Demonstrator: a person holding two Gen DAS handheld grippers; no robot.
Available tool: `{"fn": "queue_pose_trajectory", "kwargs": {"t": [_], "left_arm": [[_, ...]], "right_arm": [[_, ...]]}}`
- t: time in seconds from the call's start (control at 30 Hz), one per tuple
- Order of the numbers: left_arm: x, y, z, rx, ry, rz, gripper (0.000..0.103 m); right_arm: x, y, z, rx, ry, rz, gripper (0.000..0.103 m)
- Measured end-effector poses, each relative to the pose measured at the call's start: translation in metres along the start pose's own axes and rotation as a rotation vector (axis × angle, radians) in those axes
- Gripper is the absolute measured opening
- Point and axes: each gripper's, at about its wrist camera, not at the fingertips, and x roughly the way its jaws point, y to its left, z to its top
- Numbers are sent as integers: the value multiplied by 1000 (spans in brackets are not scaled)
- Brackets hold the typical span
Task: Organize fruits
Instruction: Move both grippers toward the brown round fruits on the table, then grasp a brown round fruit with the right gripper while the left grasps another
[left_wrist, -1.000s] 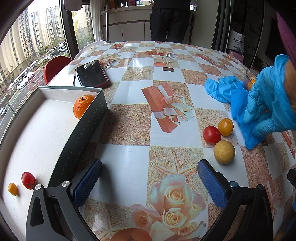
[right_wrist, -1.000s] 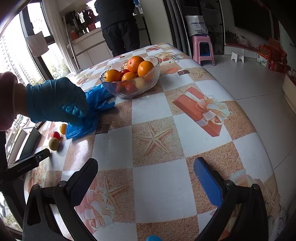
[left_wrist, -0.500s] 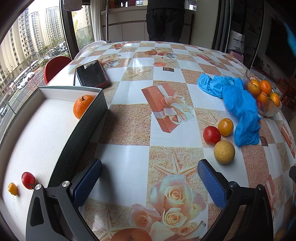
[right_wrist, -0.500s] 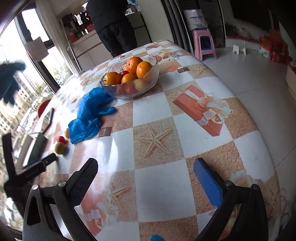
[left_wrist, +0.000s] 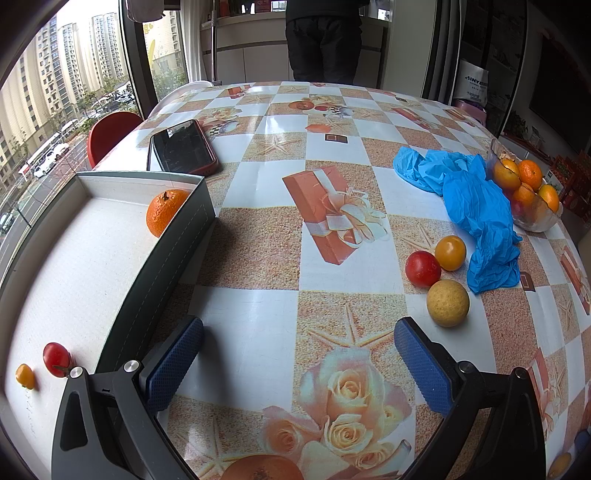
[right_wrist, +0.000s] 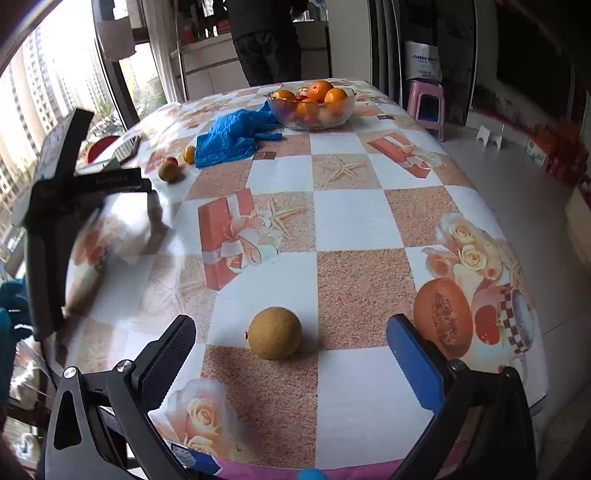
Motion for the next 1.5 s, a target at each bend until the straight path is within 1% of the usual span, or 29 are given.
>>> {"fn": "queue_pose_trajectory", "kwargs": {"t": [0.07, 0.17, 0.53, 0.8, 0.9, 0.97, 1.07, 1.13, 1.2, 1.3, 1.37, 1.4, 1.47, 1.5], "left_arm": [[0, 0, 0, 0, 0, 0, 103], [0, 0, 0, 0, 0, 0, 103], [0, 0, 0, -1, 0, 0, 103], [0, 0, 0, -7, 1, 5, 103], [-2, 0, -2, -11, 29, 5, 103], [-8, -4, -6, -19, 46, -23, 103], [-19, -15, -9, -29, 32, -84, 103], [-23, -28, -6, 1, 18, -90, 103], [-22, -42, -1, 44, 20, -84, 103], [-14, -56, 7, 63, 30, -68, 103], [-10, -62, 10, 65, 43, -61, 103], [-8, -65, 10, 67, 48, -52, 103], [-6, -68, 9, 74, 53, -34, 103], [-5, -69, 9, 76, 54, -29, 94]], "right_arm": [[4, 6, -1, -29, 2, -58, 103], [5, 5, 0, -11, -16, -73, 103], [6, 7, 2, -10, 3, -80, 103], [11, 9, 11, -3, 19, -86, 103], [10, 9, 10, -9, 17, -80, 103], [9, 9, 8, -13, 10, -75, 103], [9, 10, 8, -17, 5, -72, 103], [8, 10, 8, -18, 3, -70, 102], [8, 10, 8, -23, 0, -67, 102], [10, 11, 11, -27, -5, -62, 98], [11, 11, 15, -25, -6, -59, 89], [11, 11, 17, -24, -5, -55, 86], [11, 12, 19, -29, -7, -52, 73], [10, 13, 19, -37, -10, -48, 68]]}}
